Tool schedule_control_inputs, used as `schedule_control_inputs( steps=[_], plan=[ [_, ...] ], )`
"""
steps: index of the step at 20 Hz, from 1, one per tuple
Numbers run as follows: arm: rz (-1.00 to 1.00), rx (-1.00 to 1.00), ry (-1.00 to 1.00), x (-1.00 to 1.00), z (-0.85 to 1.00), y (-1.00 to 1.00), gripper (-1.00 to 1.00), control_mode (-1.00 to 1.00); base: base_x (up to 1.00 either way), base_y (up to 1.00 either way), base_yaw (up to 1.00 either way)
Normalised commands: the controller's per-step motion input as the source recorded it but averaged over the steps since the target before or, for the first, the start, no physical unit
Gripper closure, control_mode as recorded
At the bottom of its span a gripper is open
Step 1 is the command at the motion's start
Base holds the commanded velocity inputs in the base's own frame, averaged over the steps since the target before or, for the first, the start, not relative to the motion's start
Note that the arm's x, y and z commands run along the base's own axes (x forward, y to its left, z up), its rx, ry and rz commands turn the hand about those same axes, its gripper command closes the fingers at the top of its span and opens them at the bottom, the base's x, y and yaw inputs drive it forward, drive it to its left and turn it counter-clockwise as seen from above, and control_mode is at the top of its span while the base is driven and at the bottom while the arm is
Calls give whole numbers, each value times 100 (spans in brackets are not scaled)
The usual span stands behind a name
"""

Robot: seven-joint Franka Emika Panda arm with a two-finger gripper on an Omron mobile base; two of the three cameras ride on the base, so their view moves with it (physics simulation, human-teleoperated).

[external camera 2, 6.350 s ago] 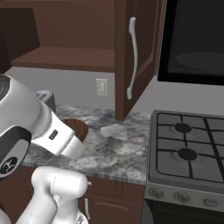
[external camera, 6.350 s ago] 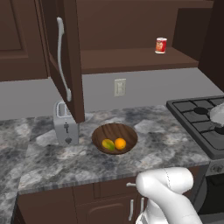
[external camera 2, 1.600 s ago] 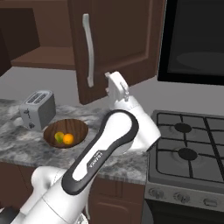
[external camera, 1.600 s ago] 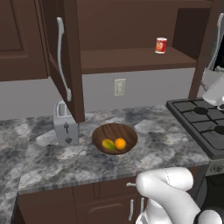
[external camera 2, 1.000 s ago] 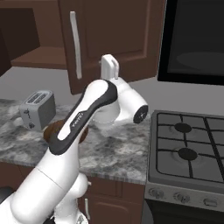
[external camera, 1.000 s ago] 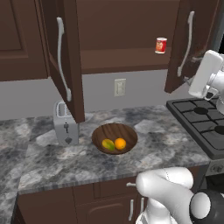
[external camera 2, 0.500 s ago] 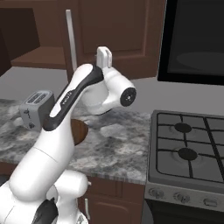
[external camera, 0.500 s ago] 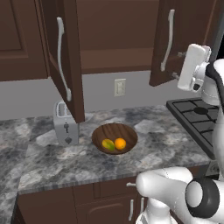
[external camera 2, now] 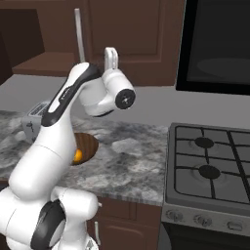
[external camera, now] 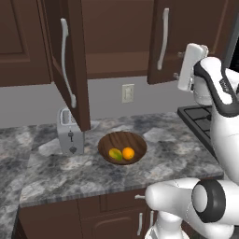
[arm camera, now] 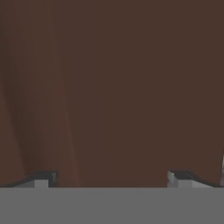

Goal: Open the cabinet. Pick the orange and mango from the cabinet and place them into the bowl. Then close the cabinet.

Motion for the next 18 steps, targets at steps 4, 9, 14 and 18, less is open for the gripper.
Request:
schedule_control_inputs(
  steps=[4, 9, 14, 18],
  plan=[
    [-16, 0, 0, 58, -6, 25, -100, -100, 0, 0, 0],
    [-15, 0, 0, 56, -3, 16, -100, -100, 0, 0, 0],
    [-14, 0, 2, 47, -3, 8, -100, -100, 0, 0, 0],
    [-14, 0, 3, 40, -2, 1, -100, -100, 0, 0, 0]
  ],
)
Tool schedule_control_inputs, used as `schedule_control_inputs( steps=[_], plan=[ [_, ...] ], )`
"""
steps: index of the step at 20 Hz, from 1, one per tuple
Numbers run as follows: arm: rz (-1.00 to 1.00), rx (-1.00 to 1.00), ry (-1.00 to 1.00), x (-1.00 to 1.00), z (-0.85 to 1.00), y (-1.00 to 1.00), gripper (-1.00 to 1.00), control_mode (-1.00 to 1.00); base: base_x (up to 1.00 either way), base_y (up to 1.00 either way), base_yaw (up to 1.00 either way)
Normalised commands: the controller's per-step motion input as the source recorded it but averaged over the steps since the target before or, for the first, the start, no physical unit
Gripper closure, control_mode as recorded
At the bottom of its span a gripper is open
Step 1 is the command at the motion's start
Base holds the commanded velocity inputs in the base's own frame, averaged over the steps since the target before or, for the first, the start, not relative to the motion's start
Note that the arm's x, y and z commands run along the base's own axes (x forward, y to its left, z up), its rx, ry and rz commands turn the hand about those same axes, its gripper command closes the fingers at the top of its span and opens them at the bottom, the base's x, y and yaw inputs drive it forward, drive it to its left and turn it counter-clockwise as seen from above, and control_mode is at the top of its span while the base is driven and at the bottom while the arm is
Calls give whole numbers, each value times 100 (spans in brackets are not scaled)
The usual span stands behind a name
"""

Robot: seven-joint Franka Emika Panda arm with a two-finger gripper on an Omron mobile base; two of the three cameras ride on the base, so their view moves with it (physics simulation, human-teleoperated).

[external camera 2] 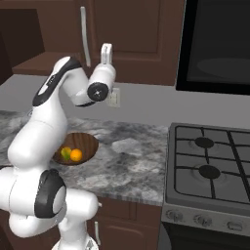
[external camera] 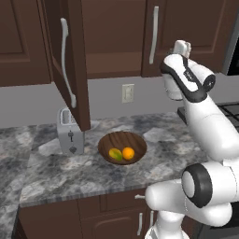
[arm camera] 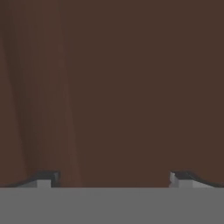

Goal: Open the cabinet. Pick the orange and mango from the cabinet and place them into the bowl. Then close the cabinet.

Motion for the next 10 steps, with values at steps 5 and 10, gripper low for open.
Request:
schedule_control_inputs(
  steps=[5, 10],
  plan=[
    [-15, 0, 3, 0, 0, 0, -100, -100, 0, 0, 0],
    [-11, 0, 6, -33, 4, 0, -100, -100, 0, 0, 0]
  ],
)
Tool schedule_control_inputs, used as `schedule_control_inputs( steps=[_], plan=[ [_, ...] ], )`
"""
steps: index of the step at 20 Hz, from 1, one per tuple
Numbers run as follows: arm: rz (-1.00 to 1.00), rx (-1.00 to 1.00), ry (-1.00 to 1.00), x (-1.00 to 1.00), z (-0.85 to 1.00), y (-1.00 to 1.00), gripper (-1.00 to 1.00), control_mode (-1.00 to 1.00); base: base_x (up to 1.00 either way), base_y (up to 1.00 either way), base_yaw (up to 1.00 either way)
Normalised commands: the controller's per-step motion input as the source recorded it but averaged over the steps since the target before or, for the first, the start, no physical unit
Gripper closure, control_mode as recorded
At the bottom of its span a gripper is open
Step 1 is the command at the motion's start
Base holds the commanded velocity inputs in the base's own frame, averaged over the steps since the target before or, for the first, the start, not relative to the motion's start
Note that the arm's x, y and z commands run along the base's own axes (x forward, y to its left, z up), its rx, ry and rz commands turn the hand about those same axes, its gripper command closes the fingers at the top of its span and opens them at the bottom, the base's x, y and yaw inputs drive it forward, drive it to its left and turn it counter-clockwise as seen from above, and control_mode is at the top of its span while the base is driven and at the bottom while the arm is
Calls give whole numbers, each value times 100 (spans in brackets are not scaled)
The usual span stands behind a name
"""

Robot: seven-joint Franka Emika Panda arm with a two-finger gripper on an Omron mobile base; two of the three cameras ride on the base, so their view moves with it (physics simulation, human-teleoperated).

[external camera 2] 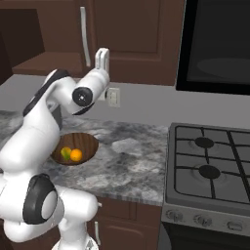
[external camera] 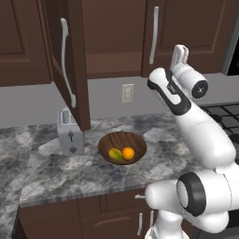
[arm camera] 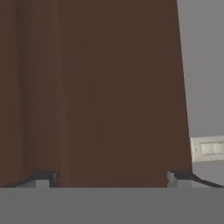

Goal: Open the cabinet. Pick the orange and mango from the cabinet and place them into the bowl. Then close the cabinet.

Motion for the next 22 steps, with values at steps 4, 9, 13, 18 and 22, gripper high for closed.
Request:
schedule_control_inputs(
  steps=[4, 9, 13, 18, 22],
  plan=[
    [-3, 0, 14, -48, 52, -21, -100, -100, 0, 0, 0],
    [-1, 0, 29, -38, 84, -21, -100, -100, 0, 0, 0],
    [0, 0, 35, -51, 68, -7, -100, -100, 0, 0, 0],
    [0, 0, 30, -62, 32, 0, -100, -100, 0, 0, 0],
    [0, 0, 2, -67, -3, 0, -100, -100, 0, 0, 0]
  ],
)
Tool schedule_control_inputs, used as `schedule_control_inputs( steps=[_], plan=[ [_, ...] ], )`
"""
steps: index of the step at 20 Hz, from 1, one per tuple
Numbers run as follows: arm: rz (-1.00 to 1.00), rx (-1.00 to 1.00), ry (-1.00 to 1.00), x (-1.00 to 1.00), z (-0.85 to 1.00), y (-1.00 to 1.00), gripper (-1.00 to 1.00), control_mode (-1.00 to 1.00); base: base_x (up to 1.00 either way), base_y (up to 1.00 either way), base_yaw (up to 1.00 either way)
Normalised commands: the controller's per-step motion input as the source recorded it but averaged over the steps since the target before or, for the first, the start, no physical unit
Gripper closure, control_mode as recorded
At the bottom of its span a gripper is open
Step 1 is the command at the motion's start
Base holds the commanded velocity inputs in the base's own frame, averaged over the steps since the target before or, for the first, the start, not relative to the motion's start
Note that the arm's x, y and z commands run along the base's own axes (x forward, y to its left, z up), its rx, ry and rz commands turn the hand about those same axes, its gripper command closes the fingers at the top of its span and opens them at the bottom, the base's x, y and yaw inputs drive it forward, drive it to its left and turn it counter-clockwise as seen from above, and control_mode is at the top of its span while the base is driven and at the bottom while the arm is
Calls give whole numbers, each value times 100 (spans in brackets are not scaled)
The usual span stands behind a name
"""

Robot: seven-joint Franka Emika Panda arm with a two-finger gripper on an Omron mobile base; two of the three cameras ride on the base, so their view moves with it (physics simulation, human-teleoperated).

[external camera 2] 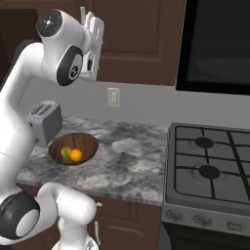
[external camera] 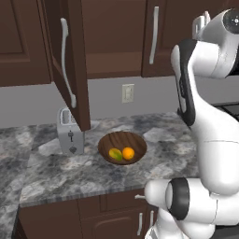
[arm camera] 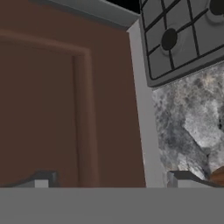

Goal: Open the cabinet. Pick the orange and mango from the cabinet and place them into the bowl. Then close the cabinet.

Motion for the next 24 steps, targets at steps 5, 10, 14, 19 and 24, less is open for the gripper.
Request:
schedule_control_inputs(
  steps=[5, 10, 14, 19, 24],
  plan=[
    [0, 0, -15, -61, -28, 3, -100, -100, 0, 0, 0],
    [0, 0, -15, -42, -2, 13, -100, -100, 0, 0, 0],
    [0, 0, -9, -33, 0, 25, -100, -100, 0, 0, 0],
    [0, 0, 0, -35, 1, 28, -100, -100, 0, 0, 0],
    [0, 0, 0, -39, 0, 27, -100, -100, 0, 0, 0]
  ],
)
